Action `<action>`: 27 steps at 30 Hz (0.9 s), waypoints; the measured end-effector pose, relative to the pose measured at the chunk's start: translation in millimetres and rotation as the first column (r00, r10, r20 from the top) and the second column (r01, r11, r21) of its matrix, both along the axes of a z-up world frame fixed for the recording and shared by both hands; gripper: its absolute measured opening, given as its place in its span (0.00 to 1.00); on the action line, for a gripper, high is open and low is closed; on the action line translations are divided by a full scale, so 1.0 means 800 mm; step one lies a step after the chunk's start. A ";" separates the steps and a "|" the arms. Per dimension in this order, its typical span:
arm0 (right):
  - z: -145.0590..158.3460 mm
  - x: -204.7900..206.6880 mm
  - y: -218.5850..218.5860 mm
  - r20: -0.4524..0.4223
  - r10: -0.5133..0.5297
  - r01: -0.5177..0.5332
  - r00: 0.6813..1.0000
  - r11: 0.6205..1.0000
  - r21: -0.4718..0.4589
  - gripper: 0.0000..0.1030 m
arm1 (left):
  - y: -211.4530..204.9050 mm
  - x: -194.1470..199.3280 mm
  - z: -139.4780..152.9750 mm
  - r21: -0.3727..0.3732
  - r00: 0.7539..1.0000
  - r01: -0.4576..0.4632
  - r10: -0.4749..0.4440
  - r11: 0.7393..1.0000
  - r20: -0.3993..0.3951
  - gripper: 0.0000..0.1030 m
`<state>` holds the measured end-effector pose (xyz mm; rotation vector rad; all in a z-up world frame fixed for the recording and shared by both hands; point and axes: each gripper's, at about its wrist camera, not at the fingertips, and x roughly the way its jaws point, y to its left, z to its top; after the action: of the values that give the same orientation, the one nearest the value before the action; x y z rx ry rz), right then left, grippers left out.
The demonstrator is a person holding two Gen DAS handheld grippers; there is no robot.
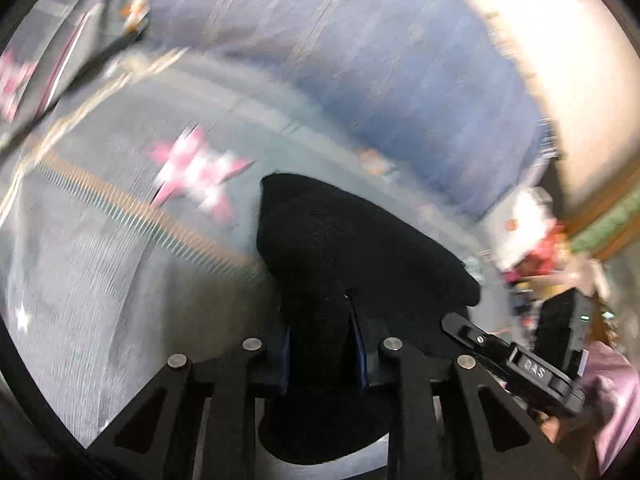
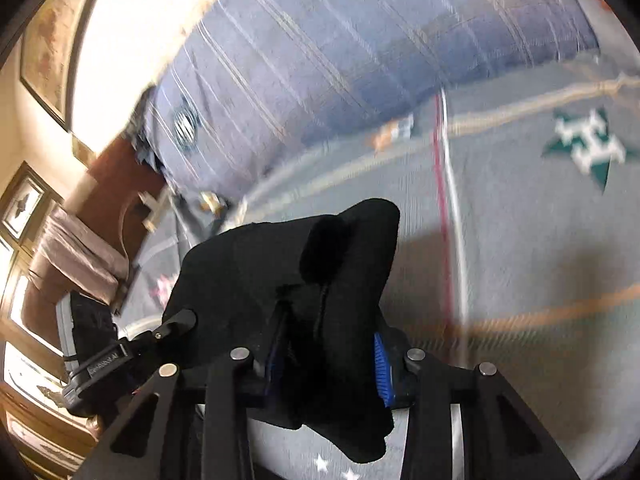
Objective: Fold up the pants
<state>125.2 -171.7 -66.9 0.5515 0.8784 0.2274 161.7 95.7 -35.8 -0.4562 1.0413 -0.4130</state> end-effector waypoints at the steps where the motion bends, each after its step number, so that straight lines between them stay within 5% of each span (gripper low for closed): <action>1: -0.011 0.007 0.008 -0.043 -0.008 0.006 0.999 0.999 -0.048 0.45 | 0.002 0.004 -0.010 0.006 0.999 -0.011 0.011 1.000 -0.033 0.37; 4: -0.013 0.000 0.006 -0.050 -0.048 0.047 0.998 0.998 -0.030 0.65 | 0.017 -0.002 -0.008 -0.012 0.999 -0.033 0.033 0.999 -0.033 0.41; 9: 0.013 -0.043 -0.004 0.032 -0.132 0.133 0.991 0.990 -0.054 0.81 | 0.028 -0.019 0.022 -0.002 0.998 -0.053 0.053 0.999 0.039 0.55; 13: 0.046 -0.055 -0.003 0.113 -0.107 0.116 0.988 0.990 -0.081 0.81 | 0.024 -0.009 0.046 0.043 0.998 -0.034 0.032 0.998 0.054 0.55; 18: 0.080 -0.028 0.019 0.115 0.013 0.002 0.993 0.991 -0.134 0.81 | 0.017 0.041 0.057 0.066 1.000 -0.003 0.003 0.998 0.001 0.55; 24: 0.086 0.027 0.041 0.092 0.127 -0.098 0.988 0.957 -0.271 0.71 | 0.013 0.091 0.004 -0.038 0.994 0.023 -0.027 0.999 -0.110 0.51; 26: 0.070 0.040 0.040 0.077 0.168 -0.144 0.983 0.957 -0.252 0.56 | 0.018 0.092 -0.006 -0.077 0.989 -0.013 0.002 0.997 -0.145 0.50; 27: 0.061 0.044 0.040 0.059 0.177 -0.158 0.982 0.956 -0.249 0.39 | 0.017 0.094 -0.004 -0.076 0.990 -0.008 -0.003 0.997 -0.142 0.47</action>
<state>160.4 -140.0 -18.5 0.2369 0.8605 0.2895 236.5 109.6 -38.8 -0.5613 1.1652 -0.4235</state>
